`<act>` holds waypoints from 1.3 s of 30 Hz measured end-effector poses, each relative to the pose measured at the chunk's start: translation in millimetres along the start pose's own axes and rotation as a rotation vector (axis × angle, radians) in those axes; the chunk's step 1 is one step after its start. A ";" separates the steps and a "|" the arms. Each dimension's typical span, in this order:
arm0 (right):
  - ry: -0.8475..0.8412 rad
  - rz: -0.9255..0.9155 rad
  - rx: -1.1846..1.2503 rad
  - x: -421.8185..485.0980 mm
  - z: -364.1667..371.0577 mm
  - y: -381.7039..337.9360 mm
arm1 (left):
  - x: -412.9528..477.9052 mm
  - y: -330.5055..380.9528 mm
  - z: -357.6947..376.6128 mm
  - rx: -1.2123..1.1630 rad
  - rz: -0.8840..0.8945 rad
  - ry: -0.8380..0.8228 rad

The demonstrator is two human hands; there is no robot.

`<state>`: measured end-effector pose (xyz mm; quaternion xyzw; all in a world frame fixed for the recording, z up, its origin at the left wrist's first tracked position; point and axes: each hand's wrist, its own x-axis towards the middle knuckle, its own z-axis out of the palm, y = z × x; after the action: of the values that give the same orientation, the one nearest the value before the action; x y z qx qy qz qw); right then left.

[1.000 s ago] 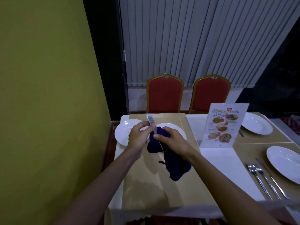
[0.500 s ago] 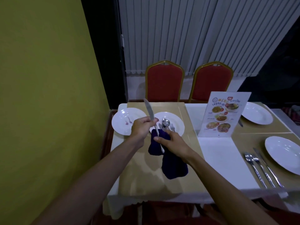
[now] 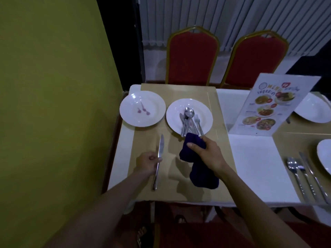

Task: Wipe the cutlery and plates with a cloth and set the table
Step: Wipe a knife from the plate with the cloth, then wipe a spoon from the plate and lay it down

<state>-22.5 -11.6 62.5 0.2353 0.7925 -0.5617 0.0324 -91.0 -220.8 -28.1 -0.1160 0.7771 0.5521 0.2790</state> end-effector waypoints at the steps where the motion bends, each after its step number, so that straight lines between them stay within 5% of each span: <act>1: -0.002 0.007 0.005 3.1 1.4 5.1 | 2.3 -7.2 2.2 0.012 0.006 0.013; 8: -0.049 0.056 0.066 11.9 12.3 25.7 | 7.8 -28.8 2.8 0.479 0.206 0.101; 11: -0.056 0.076 0.072 13.9 14.9 31.6 | 7.3 -40.6 -21.4 1.029 0.451 -0.093; 14: -0.052 0.099 0.055 14.9 17.8 32.5 | 7.4 -63.5 -34.2 1.295 0.625 -0.300; 25: -0.034 0.122 0.023 13.9 18.7 37.1 | -8.7 -81.9 -20.9 1.267 0.646 -0.237; 33: 0.014 0.116 -0.031 45.4 -16.6 41.1 | 35.0 18.9 32.6 0.931 0.626 -0.041; 39: 0.043 0.084 -0.022 65.4 -39.3 47.5 | 93.2 96.0 101.1 0.911 0.617 0.069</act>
<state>-52.7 58.3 14.8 0.2800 0.7886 -0.5459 0.0417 -183.2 -80.7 -28.0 0.2316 0.9441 0.2118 0.1008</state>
